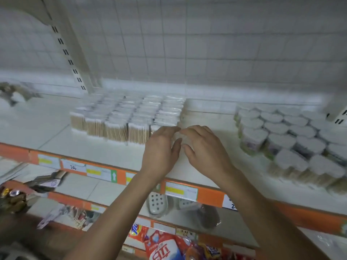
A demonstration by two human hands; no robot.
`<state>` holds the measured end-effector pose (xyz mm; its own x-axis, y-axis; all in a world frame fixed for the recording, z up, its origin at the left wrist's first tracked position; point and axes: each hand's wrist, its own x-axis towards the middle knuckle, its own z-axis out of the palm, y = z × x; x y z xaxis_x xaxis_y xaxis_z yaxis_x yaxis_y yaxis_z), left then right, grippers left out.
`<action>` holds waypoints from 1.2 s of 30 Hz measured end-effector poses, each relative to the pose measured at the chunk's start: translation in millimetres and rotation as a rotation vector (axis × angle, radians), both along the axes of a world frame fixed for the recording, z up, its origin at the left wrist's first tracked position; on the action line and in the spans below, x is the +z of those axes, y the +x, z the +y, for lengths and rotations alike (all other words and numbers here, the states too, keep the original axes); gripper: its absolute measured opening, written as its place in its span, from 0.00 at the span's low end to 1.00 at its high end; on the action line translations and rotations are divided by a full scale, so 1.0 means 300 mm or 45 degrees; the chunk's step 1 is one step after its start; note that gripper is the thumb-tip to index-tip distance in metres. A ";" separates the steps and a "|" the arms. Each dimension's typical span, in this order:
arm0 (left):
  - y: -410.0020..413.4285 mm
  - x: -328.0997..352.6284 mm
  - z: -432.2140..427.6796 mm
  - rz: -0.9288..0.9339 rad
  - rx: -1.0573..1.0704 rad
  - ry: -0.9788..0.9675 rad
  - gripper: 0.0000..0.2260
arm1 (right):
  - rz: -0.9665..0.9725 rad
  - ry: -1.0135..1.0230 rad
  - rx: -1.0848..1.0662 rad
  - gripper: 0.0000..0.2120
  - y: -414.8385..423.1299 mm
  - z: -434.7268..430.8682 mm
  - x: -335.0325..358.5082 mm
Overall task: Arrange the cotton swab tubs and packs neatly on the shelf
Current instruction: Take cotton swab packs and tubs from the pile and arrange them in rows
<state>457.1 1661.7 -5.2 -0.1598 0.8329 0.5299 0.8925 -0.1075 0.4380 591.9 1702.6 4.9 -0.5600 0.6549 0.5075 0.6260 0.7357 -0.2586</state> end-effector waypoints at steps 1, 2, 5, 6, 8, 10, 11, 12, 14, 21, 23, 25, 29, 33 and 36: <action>-0.046 0.004 -0.028 0.015 0.036 0.008 0.14 | 0.009 0.009 0.021 0.14 -0.049 -0.013 0.000; -0.096 0.007 -0.059 0.037 0.074 0.015 0.14 | 0.017 0.022 0.047 0.13 -0.102 -0.028 0.001; -0.275 0.007 -0.156 0.102 0.196 -0.003 0.15 | -0.002 0.034 0.132 0.12 -0.288 -0.091 -0.004; -0.340 0.006 -0.188 0.120 0.241 -0.022 0.15 | -0.006 0.046 0.155 0.12 -0.355 -0.115 -0.007; -0.475 0.003 -0.253 0.187 0.321 -0.067 0.17 | -0.011 0.078 0.183 0.14 -0.492 -0.166 -0.016; -0.606 -0.003 -0.312 0.246 0.368 -0.117 0.21 | -0.024 0.073 0.197 0.18 -0.625 -0.215 -0.023; -0.668 -0.006 -0.341 0.254 0.385 -0.138 0.21 | -0.021 0.066 0.216 0.19 -0.688 -0.237 -0.030; -0.728 -0.009 -0.370 0.259 0.401 -0.149 0.22 | -0.017 0.058 0.244 0.19 -0.749 -0.258 -0.036; -0.836 -0.014 -0.423 0.269 0.441 -0.157 0.22 | -0.027 0.028 0.298 0.19 -0.863 -0.295 -0.047; -1.148 -0.059 -0.550 0.261 0.615 -0.209 0.24 | -0.067 -0.109 0.424 0.16 -1.214 -0.373 -0.076; -1.232 -0.073 -0.562 0.251 0.676 -0.215 0.25 | -0.099 -0.128 0.449 0.16 -1.313 -0.375 -0.087; -1.313 -0.080 -0.563 0.239 0.730 -0.226 0.25 | -0.129 -0.143 0.474 0.16 -1.413 -0.370 -0.096; -1.485 -0.072 -0.538 0.217 0.827 -0.359 0.23 | -0.184 -0.194 0.526 0.19 -1.616 -0.332 -0.095; -1.689 -0.057 -0.500 0.194 0.914 -0.399 0.24 | -0.228 -0.230 0.563 0.22 -1.834 -0.261 -0.074; -1.813 -0.043 -0.471 0.188 0.967 -0.428 0.25 | -0.279 -0.241 0.593 0.24 -1.983 -0.217 -0.065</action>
